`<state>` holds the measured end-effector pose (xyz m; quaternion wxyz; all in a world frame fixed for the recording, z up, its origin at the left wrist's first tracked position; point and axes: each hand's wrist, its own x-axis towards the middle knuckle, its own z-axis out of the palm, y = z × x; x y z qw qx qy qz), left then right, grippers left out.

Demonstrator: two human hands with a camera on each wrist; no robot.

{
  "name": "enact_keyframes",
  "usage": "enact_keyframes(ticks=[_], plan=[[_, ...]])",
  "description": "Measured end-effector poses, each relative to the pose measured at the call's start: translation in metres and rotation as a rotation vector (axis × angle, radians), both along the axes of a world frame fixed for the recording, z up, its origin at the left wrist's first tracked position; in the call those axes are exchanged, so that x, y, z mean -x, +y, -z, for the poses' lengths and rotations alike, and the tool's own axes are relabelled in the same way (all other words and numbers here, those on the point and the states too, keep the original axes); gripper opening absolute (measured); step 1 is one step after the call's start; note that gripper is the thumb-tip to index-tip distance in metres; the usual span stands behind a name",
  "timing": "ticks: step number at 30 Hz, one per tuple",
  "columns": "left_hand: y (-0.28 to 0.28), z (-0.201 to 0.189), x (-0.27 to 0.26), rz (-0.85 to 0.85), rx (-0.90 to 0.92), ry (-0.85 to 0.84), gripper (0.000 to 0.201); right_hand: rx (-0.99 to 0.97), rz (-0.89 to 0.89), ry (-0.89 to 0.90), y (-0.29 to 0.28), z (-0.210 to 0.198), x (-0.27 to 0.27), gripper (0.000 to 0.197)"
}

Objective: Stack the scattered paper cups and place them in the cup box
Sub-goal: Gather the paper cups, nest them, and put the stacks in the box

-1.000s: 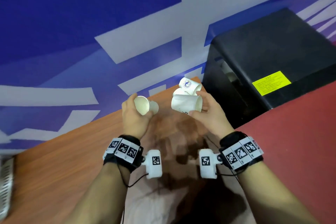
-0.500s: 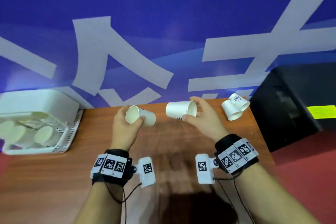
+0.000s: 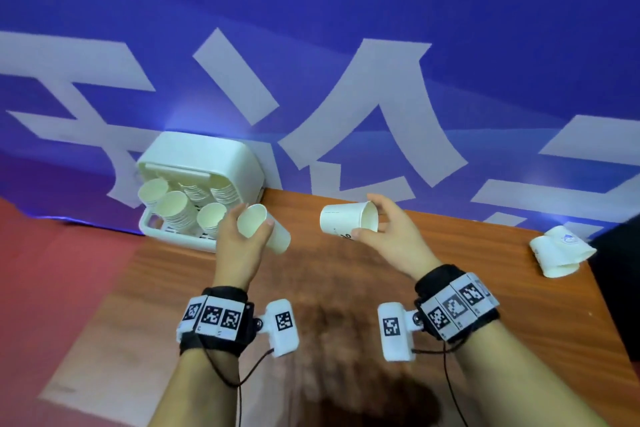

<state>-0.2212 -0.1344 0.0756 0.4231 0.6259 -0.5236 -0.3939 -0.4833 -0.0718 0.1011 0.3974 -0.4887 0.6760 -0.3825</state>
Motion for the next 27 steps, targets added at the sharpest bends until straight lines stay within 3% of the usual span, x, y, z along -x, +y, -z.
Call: enact_keyframes(ticks=[3,7,11,15,18,27], plan=[[-0.013,0.001,-0.04,-0.031,-0.017,-0.002,0.083,-0.004,-0.028,0.003,-0.02,0.001,-0.036,0.079],[-0.029,0.002,-0.092,-0.07,-0.024,-0.028,0.071,0.004,-0.07,0.011,-0.048,0.004,-0.079,0.081],[-0.043,0.002,-0.139,-0.071,-0.031,-0.061,0.088,0.02,-0.115,0.029,-0.074,0.009,-0.12,0.065],[-0.058,0.007,-0.171,-0.09,-0.028,-0.089,0.091,0.027,-0.149,0.034,-0.093,0.019,-0.153,0.068],[-0.076,0.014,-0.182,-0.052,-0.024,-0.142,0.089,0.023,-0.146,0.051,-0.107,0.027,-0.164,0.074],[-0.127,0.038,-0.16,0.146,0.017,-0.314,0.079,-0.015,-0.056,0.058,-0.132,0.053,-0.158,0.067]])
